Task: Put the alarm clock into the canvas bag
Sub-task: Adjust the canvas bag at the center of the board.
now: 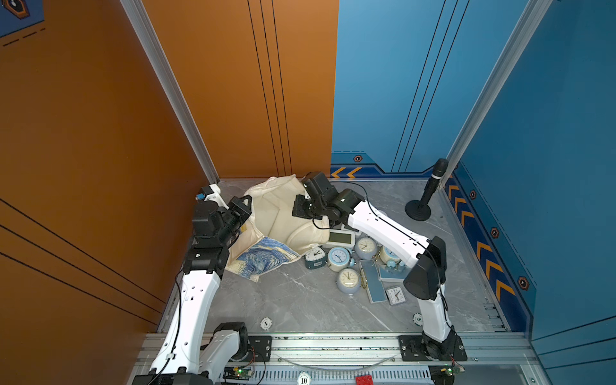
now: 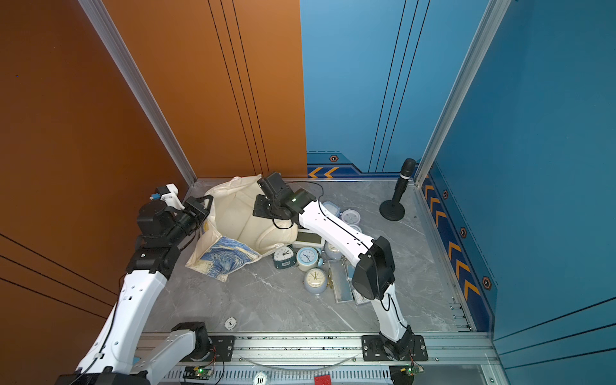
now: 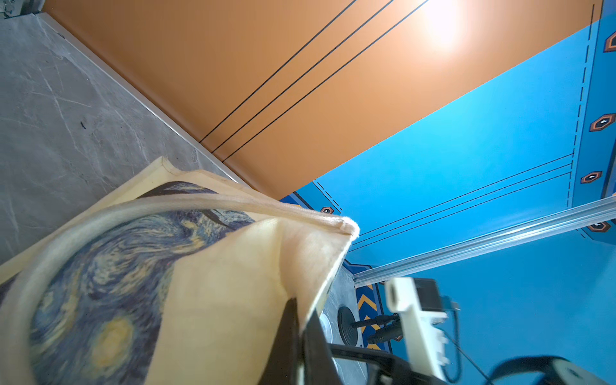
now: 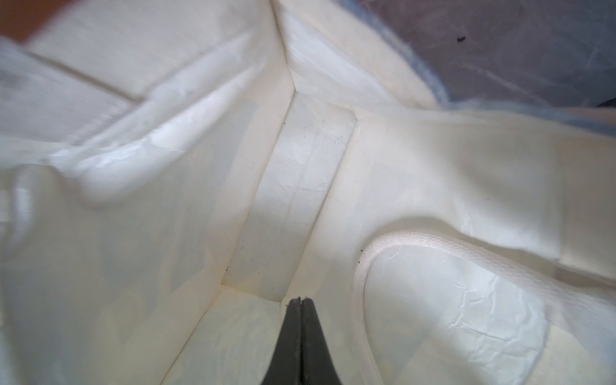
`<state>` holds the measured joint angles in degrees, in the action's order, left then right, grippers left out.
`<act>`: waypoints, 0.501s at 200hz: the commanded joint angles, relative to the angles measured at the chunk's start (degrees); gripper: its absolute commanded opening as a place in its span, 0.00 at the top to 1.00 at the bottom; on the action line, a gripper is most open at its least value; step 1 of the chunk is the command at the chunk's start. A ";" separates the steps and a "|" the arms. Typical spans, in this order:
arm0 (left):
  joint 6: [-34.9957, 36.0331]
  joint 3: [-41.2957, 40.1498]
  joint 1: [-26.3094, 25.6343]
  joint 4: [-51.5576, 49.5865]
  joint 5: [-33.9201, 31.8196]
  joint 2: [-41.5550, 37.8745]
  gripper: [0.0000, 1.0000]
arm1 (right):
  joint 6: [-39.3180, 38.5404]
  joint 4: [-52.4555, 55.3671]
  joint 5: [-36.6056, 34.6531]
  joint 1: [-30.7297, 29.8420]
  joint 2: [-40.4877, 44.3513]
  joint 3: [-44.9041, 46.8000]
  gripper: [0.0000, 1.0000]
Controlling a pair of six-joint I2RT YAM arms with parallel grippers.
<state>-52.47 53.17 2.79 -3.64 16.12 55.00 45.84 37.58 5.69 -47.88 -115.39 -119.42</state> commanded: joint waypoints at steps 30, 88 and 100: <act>-2.58 -1.55 1.14 4.25 0.49 -2.02 1.00 | -6.33 9.46 -7.71 4.44 7.84 11.13 0.70; -4.21 -1.92 1.61 5.28 0.21 -2.34 1.00 | -4.45 -4.03 8.28 7.34 12.80 31.13 0.39; -4.46 -1.90 1.61 5.40 0.23 -2.28 1.00 | -2.39 -7.62 11.38 7.31 12.50 33.10 0.37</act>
<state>-55.37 51.66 4.08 -1.85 16.10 54.00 40.64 39.07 7.38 -39.70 -104.88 -90.08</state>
